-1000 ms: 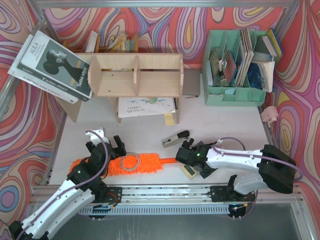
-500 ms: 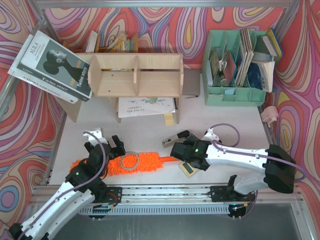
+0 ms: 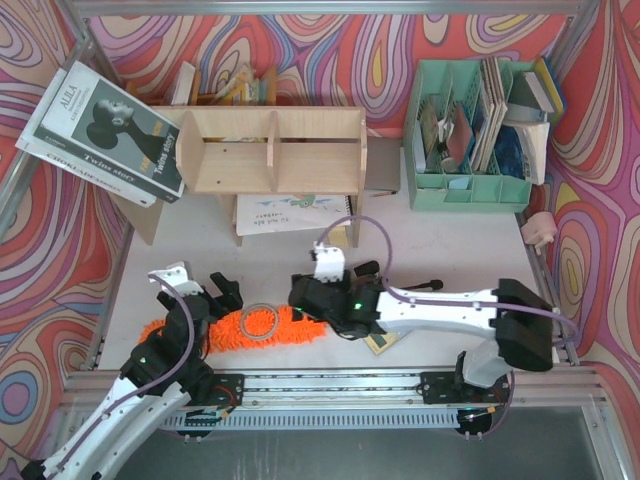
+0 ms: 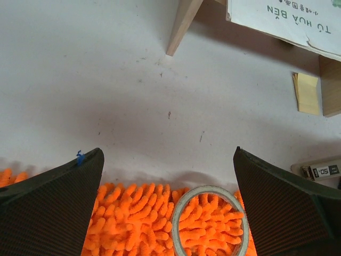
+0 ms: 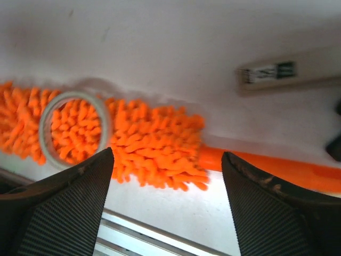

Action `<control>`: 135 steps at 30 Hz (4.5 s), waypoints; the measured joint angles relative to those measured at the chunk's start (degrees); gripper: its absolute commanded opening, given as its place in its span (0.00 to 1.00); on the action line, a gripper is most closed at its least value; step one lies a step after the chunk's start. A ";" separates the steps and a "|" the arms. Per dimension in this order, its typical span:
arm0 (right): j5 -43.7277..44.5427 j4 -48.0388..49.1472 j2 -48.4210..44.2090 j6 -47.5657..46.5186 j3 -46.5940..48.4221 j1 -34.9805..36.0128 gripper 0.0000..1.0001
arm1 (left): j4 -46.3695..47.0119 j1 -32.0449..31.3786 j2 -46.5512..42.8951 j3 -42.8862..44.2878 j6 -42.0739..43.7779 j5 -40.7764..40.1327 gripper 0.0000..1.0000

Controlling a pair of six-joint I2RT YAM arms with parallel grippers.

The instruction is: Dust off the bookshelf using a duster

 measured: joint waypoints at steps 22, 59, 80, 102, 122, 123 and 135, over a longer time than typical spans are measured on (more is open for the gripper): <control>-7.17 -0.09 21.16 -13.90 19.56 3.93 0.44 | -1.44 0.00 -1.92 -0.44 -0.46 -0.63 0.98; -7.30 -6.71 28.89 -14.27 26.69 3.93 0.31 | -1.42 0.00 -2.34 -0.57 -0.44 -0.39 0.99; -5.27 -8.09 29.81 -12.31 27.85 3.93 0.17 | -1.42 0.00 -2.36 -0.72 -0.42 -0.39 0.98; 2.34 -10.12 22.67 -4.81 21.49 3.54 0.31 | -1.40 0.00 -1.95 -0.74 -0.42 -0.37 0.98; -0.33 -10.12 22.99 -5.73 21.35 3.21 0.33 | -1.38 0.00 -1.90 -0.74 -0.42 -0.37 0.98; -0.50 -10.12 23.21 -5.79 21.38 3.21 0.33 | -1.40 0.00 -1.88 -0.74 -0.42 -0.37 0.98; -1.53 -10.62 25.62 -6.38 22.53 3.19 0.28 | -1.38 0.00 -1.49 -0.74 -0.42 -0.31 0.98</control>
